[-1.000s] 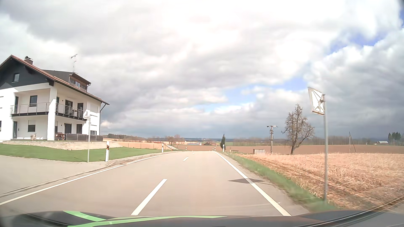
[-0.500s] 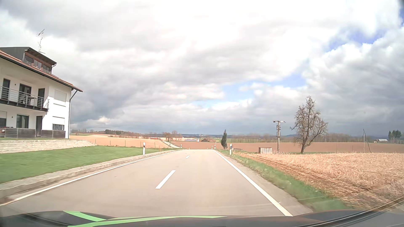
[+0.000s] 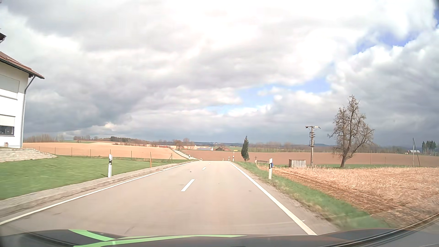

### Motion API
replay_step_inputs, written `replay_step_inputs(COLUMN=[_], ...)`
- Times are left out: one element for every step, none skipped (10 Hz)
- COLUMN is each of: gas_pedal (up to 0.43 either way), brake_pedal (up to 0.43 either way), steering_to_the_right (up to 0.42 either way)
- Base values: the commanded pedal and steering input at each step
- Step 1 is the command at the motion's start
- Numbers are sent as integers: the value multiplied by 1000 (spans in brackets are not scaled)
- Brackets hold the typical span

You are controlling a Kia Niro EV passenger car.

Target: Follow the waypoints while adhering to traffic rules and regulations

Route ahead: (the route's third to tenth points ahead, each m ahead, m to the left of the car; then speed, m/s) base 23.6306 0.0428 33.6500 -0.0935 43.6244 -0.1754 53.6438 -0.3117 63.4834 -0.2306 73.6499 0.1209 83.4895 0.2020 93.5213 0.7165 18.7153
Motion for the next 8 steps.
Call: replay_step_inputs(gas_pedal=[67, 67, 67, 67, 67, 67, 67, 67], brake_pedal=[0, 0, 0, 0, 0, 0, 0, 0], steering_to_the_right=[6, 6, 4, 3, 1, 0, 0, 0])
